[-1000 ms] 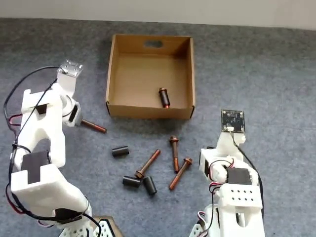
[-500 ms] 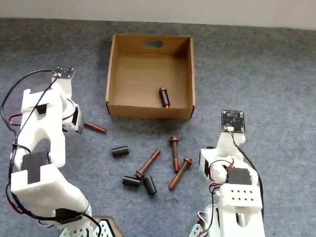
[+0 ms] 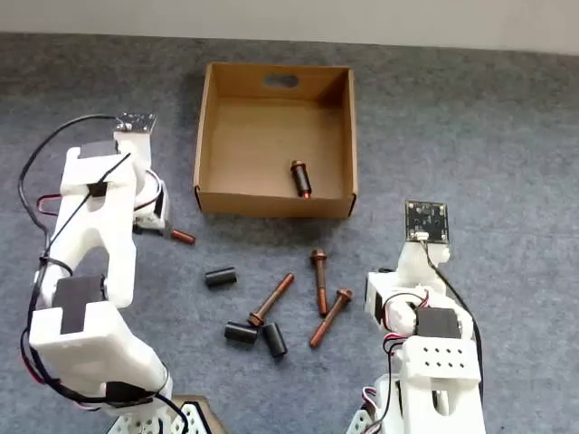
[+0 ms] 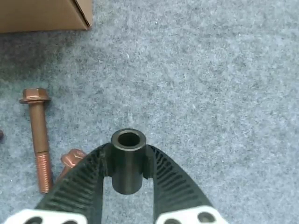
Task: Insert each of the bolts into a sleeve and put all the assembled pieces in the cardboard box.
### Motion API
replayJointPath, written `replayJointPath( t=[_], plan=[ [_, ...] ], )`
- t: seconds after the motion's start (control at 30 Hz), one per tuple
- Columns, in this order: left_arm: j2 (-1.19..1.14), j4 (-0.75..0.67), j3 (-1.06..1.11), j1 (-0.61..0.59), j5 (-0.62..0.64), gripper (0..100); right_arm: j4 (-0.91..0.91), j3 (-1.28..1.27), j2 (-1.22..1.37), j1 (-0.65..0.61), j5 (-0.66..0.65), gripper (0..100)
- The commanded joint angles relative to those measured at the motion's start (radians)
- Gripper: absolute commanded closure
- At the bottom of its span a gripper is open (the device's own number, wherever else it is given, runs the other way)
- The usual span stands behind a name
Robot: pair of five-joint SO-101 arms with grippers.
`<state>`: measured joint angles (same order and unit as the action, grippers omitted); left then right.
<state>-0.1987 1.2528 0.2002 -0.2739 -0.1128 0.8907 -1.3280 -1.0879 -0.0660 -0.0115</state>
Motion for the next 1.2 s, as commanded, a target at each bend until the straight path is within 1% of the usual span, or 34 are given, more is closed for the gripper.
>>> replayJointPath(
  t=[0.0,0.13,0.37,0.43,0.67,0.73,0.77,0.83,0.93,1.07,1.17],
  plan=[
    [0.004,-0.044,-0.035,0.019,0.089,84,-0.016,0.008,-0.016,0.007,0.003,99.3],
    [-0.058,-0.074,-0.038,0.038,0.193,84,-0.016,0.008,-0.016,0.007,0.003,99.3],
    [-0.147,-0.077,-0.044,0.062,0.400,84,-0.016,0.008,-0.016,0.007,0.003,99.3],
    [-0.171,-0.074,-0.067,0.061,0.440,84,-0.016,0.008,-0.016,0.007,0.003,99.3],
    [-0.240,-0.068,-0.137,0.054,0.448,85,-0.016,0.008,-0.016,0.007,0.003,99.3],
    [-0.243,-0.057,-0.137,0.054,0.445,87,-0.016,0.008,-0.016,0.007,0.003,99.3],
    [-0.240,-0.038,-0.139,0.054,0.422,90,-0.016,0.008,-0.016,0.007,0.003,99.3],
    [-0.237,-0.006,-0.156,0.054,0.315,99,-0.016,0.008,-0.016,0.007,0.003,99.3],
    [-0.239,0.092,-0.225,0.042,0.118,99,-0.016,0.008,-0.016,0.008,0.003,99.3],
    [-0.239,0.207,-0.321,0.012,0.014,99,-0.016,0.008,-0.016,0.008,0.003,99.3],
    [-0.239,0.265,-0.338,0.012,-0.187,99,-0.016,0.008,-0.016,0.008,0.003,99.3]
  ],
)
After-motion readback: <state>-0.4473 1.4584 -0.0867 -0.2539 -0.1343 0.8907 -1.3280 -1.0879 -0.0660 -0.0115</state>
